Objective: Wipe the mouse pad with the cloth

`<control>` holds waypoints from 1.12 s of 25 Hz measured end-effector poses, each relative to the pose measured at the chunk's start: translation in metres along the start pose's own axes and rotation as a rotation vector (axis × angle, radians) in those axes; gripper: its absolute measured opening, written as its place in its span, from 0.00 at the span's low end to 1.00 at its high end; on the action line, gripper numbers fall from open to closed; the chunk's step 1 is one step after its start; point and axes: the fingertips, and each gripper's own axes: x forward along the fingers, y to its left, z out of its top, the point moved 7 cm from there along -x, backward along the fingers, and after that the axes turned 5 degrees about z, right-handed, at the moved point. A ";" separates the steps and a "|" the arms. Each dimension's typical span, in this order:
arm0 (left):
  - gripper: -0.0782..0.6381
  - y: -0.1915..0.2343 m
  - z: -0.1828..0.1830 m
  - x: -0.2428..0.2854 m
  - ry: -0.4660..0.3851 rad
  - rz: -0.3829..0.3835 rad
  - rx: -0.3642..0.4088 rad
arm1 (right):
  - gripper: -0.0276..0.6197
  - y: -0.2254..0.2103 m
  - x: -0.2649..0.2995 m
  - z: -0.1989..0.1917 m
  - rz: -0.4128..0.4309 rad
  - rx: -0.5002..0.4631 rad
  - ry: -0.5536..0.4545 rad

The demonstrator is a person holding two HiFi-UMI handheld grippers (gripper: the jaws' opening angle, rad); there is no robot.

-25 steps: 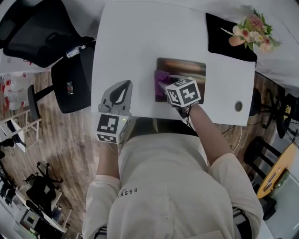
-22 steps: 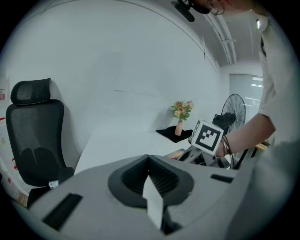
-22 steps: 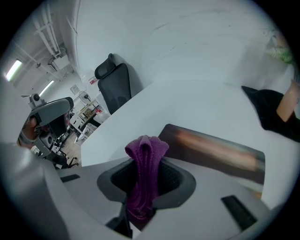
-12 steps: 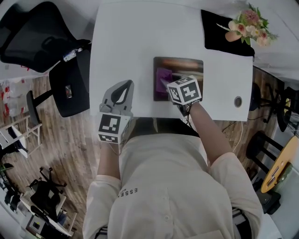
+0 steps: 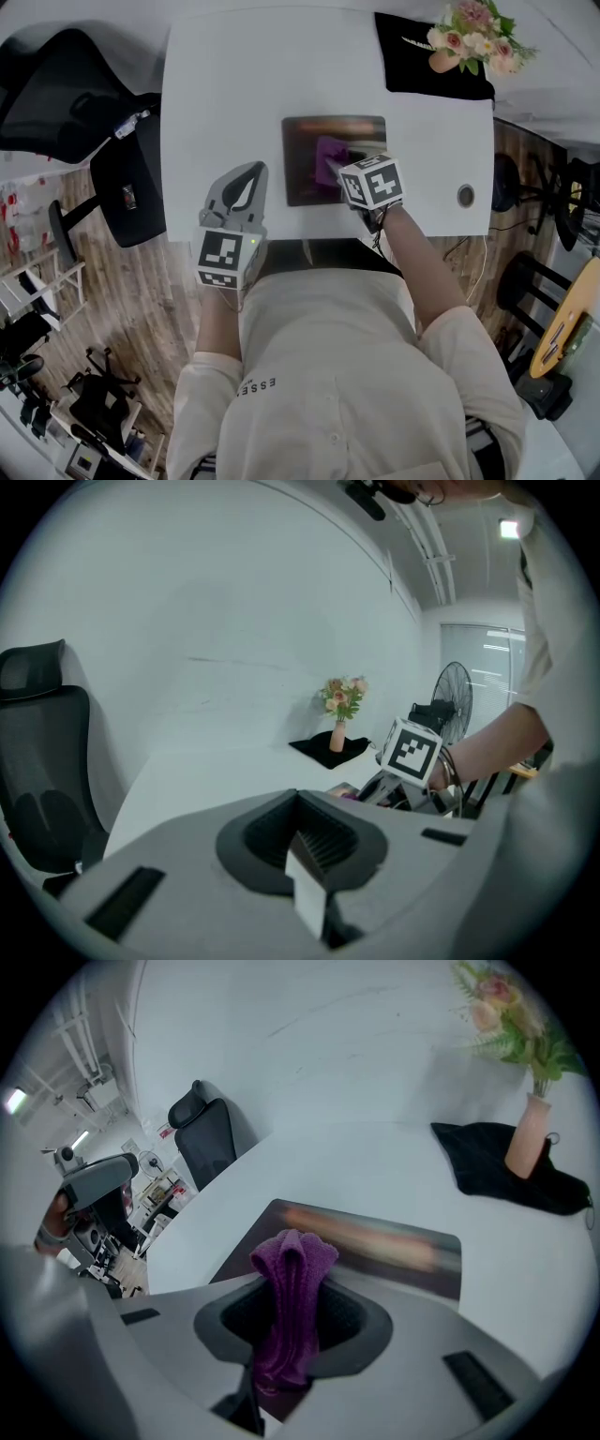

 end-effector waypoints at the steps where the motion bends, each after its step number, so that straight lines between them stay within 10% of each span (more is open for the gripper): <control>1: 0.11 -0.003 0.001 0.003 -0.002 -0.001 0.002 | 0.21 -0.005 -0.003 -0.002 -0.003 0.004 -0.001; 28: 0.11 -0.090 0.024 0.032 -0.043 -0.024 0.053 | 0.22 -0.105 -0.092 -0.059 -0.160 0.130 -0.085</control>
